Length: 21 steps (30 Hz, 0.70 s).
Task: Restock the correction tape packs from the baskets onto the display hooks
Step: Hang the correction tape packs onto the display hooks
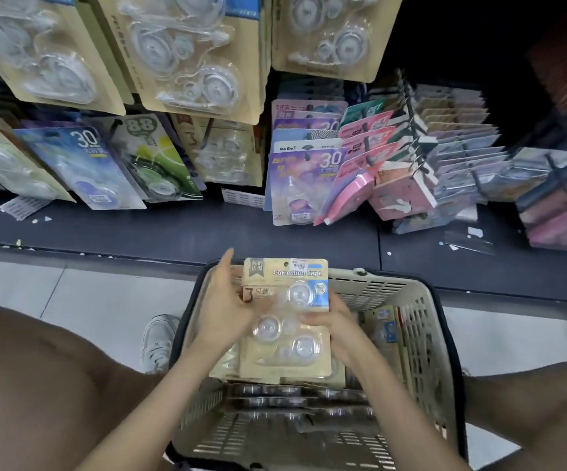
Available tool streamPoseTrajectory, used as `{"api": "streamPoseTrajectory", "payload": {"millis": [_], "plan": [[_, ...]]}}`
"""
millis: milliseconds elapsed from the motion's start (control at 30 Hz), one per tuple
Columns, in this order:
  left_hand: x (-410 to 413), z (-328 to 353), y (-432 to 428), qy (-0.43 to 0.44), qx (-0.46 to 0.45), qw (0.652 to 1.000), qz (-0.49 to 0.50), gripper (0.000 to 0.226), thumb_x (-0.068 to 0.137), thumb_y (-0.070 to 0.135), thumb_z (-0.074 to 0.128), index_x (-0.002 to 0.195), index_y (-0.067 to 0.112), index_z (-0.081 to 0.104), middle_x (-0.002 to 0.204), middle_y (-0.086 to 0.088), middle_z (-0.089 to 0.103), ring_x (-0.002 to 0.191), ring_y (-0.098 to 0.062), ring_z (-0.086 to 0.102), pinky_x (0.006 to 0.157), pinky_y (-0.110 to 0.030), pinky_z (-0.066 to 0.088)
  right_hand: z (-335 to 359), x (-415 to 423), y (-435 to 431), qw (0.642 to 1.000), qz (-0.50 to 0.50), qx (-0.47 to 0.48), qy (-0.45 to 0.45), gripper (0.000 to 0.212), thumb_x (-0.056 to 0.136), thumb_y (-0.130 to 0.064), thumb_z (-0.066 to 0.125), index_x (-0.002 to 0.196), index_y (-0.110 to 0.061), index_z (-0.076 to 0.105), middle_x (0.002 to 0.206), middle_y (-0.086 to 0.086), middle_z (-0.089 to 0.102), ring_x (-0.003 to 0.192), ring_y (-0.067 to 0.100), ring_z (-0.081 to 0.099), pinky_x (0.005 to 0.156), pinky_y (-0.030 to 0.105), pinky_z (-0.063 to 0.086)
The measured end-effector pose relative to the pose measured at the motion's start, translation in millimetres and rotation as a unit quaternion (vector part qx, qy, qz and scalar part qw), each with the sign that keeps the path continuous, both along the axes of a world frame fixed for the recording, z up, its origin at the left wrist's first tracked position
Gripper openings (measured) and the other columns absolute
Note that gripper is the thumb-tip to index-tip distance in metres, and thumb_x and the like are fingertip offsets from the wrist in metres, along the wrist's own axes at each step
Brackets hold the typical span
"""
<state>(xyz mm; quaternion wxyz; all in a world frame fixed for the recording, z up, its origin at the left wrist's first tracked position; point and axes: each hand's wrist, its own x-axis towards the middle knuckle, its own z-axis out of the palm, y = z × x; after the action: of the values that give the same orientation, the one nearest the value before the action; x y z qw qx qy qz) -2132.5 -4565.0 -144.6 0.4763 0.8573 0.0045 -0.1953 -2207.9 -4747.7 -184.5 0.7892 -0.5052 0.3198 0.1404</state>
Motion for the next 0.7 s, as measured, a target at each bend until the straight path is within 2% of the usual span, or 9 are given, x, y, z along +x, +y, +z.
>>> {"api": "streamPoseTrajectory", "payload": {"millis": [67, 133, 200, 267, 333, 400, 500, 600, 700], "plan": [[-1.4, 7.4, 2.5, -0.004, 0.04, 0.998, 0.039, 0.116, 0.059, 0.047, 0.091, 0.151, 0.029, 0.023, 0.126, 0.01, 0.046, 0.114, -0.013, 0.052, 0.098, -0.034, 0.044, -3.5, -2.7, 0.3, 0.999, -0.008, 0.039, -0.008, 0.058, 0.069, 0.008, 0.076, 0.121, -0.013, 0.06, 0.107, 0.007, 0.074, 0.103, 0.03, 0.069, 0.094, 0.048, 0.053], [-3.9, 17.5, 4.2, 0.051, -0.037, 0.997, 0.05, 0.088, 0.061, 0.047, 0.09, 0.133, 0.029, 0.043, 0.118, 0.015, 0.054, 0.113, -0.017, 0.057, 0.092, -0.03, 0.049, -7.4, 1.0, 1.9, 0.997, -0.002, 0.07, -0.031, 0.074, 0.06, -0.004, 0.083, 0.129, -0.01, 0.057, 0.119, 0.015, 0.069, 0.111, 0.036, 0.066, 0.099, 0.054, 0.049], [-6.5, 20.9, 1.7, 0.129, -0.141, 0.98, 0.049, 0.052, 0.071, 0.023, 0.084, 0.114, 0.023, 0.055, 0.102, 0.009, 0.073, 0.101, -0.017, 0.069, 0.074, -0.022, 0.055, -7.4, 8.6, 5.3, 0.995, 0.026, 0.071, -0.061, 0.078, 0.058, -0.01, 0.084, 0.13, -0.006, 0.056, 0.122, 0.018, 0.067, 0.114, 0.038, 0.064, 0.102, 0.053, 0.048], [-4.6, 22.8, -2.9, 0.124, -0.157, 0.979, 0.047, 0.042, 0.076, 0.005, 0.079, 0.11, 0.016, 0.059, 0.096, 0.003, 0.076, 0.089, -0.013, 0.073, 0.064, -0.016, 0.053, -7.2, 15.1, 6.7, 0.995, 0.043, 0.051, -0.07, 0.076, 0.059, -0.014, 0.085, 0.129, -0.007, 0.056, 0.121, 0.015, 0.068, 0.113, 0.034, 0.065, 0.098, 0.047, 0.051], [2.3, 23.6, -4.8, 0.095, -0.13, 0.985, 0.063, 0.042, 0.075, 0.005, 0.082, 0.11, 0.012, 0.06, 0.097, -0.001, 0.074, 0.084, -0.014, 0.072, 0.063, -0.017, 0.052, -8.0, 18.1, 5.2, 0.997, 0.027, 0.048, -0.053, 0.065, 0.066, -0.022, 0.084, 0.125, -0.01, 0.059, 0.116, 0.009, 0.071, 0.103, 0.028, 0.069, 0.085, 0.038, 0.055], [12.7, 26.6, -2.3, 0.053, -0.072, 0.992, 0.089, 0.041, 0.072, 0.01, 0.086, 0.102, 0.016, 0.059, 0.093, 0.003, 0.072, 0.084, -0.017, 0.07, 0.068, -0.026, 0.053, -13.8, 18.1, 4.5, 0.998, -0.012, 0.053, -0.019, 0.054, 0.078, -0.039, 0.079, 0.12, -0.009, 0.062, 0.108, 0.008, 0.072, 0.09, 0.023, 0.069, 0.075, 0.034, 0.053], [31.4, 36.0, 11.9, -0.021, 0.01, 0.993, 0.116, 0.045, 0.067, 0.029, 0.09, 0.093, 0.023, 0.055, 0.089, 0.005, 0.069, 0.084, -0.021, 0.067, 0.075, -0.042, 0.055, -28.7, 18.9, 11.8, 0.992, 0.028, -0.108, 0.062, 0.033, 0.094, -0.04, 0.061, 0.107, -0.011, 0.059, 0.1, 0.002, 0.065, 0.086, 0.018, 0.061, 0.085, 0.038, 0.052], [43.3, 49.8, 22.9, -0.09, 0.087, 0.984, 0.126, 0.046, 0.069, 0.037, 0.087, 0.095, 0.021, 0.052, 0.083, 0.011, 0.065, 0.079, -0.017, 0.064, 0.066, -0.036, 0.048, -47.8, 21.5, 26.8, 0.947, 0.164, -0.258, 0.1, 0.034, 0.092, -0.046, 0.064, 0.1, -0.015, 0.052, 0.092, -0.005, 0.056, 0.092, 0.019, 0.057, 0.088, 0.035, 0.047], [47.8, 55.2, 25.3, -0.134, 0.138, 0.97, 0.15, 0.04, 0.077, 0.033, 0.082, 0.097, 0.02, 0.049, 0.077, 0.016, 0.06, 0.072, -0.011, 0.058, 0.058, -0.029, 0.038, -67.0, 27.9, 43.8, 0.944, 0.181, -0.249, 0.118, 0.043, 0.085, -0.044, 0.072, 0.103, -0.014, 0.047, 0.094, -0.002, 0.059, 0.091, 0.024, 0.063, 0.081, 0.035, 0.049]]}}
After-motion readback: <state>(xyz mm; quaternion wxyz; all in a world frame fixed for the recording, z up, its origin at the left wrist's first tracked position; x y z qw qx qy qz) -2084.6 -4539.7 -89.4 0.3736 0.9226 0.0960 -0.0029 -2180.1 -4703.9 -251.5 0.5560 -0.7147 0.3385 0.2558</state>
